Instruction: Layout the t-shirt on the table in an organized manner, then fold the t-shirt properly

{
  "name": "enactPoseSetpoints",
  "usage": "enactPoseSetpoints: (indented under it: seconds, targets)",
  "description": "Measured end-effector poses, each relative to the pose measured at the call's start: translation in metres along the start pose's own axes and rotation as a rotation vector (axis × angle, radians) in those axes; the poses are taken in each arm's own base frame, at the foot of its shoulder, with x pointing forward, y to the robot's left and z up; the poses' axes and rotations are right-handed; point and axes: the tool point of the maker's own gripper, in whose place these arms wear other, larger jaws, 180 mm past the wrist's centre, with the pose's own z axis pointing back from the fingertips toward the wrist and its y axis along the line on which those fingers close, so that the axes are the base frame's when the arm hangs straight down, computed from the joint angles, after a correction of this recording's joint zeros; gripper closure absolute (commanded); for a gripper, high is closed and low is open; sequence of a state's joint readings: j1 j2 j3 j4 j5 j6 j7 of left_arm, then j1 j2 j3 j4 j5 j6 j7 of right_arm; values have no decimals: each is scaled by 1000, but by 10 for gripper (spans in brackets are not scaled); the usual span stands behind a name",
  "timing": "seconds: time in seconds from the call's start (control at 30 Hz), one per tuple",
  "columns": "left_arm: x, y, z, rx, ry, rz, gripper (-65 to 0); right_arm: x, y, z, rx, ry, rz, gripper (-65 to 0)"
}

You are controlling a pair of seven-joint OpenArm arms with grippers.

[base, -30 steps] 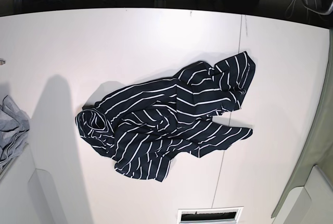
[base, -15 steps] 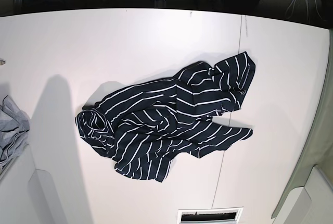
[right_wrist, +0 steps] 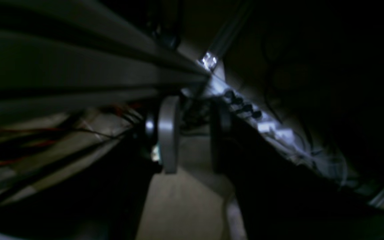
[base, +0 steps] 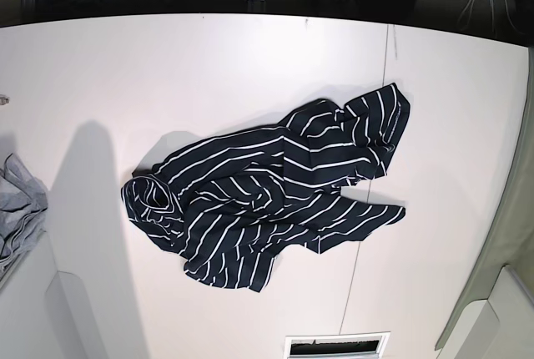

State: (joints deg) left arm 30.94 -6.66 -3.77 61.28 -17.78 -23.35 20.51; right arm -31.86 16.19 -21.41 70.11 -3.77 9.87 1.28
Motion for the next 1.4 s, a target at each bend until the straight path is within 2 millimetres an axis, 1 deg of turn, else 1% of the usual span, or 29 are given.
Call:
enactPoseSetpoints:
  seconds: [0.13, 0.2, 0.3, 0.4, 0.5, 0.57, 0.7, 0.77, 0.83, 0.93, 1.1, 1.27, 1.4]
  targets:
    - [23, 10, 28, 31, -99, 11, -94, 15, 2, 20, 9, -54, 34, -161]
    - [37, 10, 43, 28, -155, -13, -94, 23, 2, 28, 10, -80, 52, -161]
    - [54, 10, 67, 23, -216, -7, -94, 39, 0, 37, 9, -118, 78, -161]
    - [71, 12, 90, 12, -260, -5, -94, 52, -3, 41, 0, -110, 97, -161]
    - [93, 19, 113, 38, -315, -66, -94, 74, -3, 47, -5, -153, 110, -161]
    - [104, 21, 126, 54, -343, -105, -94, 89, -2, 51, -6, -192, 116, -161]
    - [123, 21, 146, 68, -385, -172, -94, 116, -3, 58, -12, -262, 132, -161]
    - [132, 22, 152, 71, -405, -187, -94, 127, -8, 58, -23, -286, 142, -161]
    - [136, 24, 155, 77, -414, -186, -94, 138, -15, 57, -35, -307, 154, -161]
    - [136, 26, 156, 81, -410, -196, -94, 157, -27, 55, -58, -340, 176, -161]
    - [136, 27, 156, 82, -410, -197, -94, 180, -49, 50, -105, -338, 209, -161]
    - [136, 27, 156, 82, -410, -197, -94, 200, -64, 51, -149, -367, 218, -161]
    - [137, 27, 156, 81, -410, -197, -94, 214, -85, 54, -237, -387, 191, -161]
